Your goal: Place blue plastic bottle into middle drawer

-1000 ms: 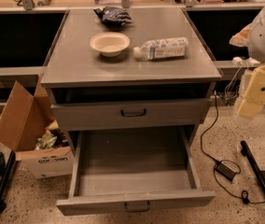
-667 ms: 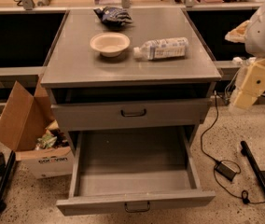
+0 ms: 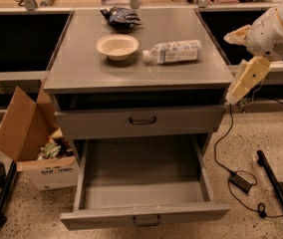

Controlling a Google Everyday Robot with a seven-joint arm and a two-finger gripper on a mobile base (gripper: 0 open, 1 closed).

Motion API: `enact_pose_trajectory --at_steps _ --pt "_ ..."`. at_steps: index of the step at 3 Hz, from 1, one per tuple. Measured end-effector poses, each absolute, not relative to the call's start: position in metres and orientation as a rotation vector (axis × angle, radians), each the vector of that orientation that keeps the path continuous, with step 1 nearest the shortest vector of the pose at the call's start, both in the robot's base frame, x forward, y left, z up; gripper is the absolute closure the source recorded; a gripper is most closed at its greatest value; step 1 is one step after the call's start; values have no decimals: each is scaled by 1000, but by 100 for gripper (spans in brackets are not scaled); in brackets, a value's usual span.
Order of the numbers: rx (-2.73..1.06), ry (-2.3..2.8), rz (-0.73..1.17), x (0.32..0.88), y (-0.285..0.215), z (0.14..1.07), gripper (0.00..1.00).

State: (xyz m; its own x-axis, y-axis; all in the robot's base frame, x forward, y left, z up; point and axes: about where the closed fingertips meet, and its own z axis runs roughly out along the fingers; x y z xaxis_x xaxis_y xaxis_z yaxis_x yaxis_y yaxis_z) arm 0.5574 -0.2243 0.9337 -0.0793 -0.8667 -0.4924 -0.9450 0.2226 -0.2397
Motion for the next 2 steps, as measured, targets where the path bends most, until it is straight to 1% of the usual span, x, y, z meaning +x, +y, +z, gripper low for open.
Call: enact_pose_trajectory --at_steps 1,2 --pt "-1663 1964 190 557 -224 934 0" --pt "-1634 1938 154 583 -221 935 0"
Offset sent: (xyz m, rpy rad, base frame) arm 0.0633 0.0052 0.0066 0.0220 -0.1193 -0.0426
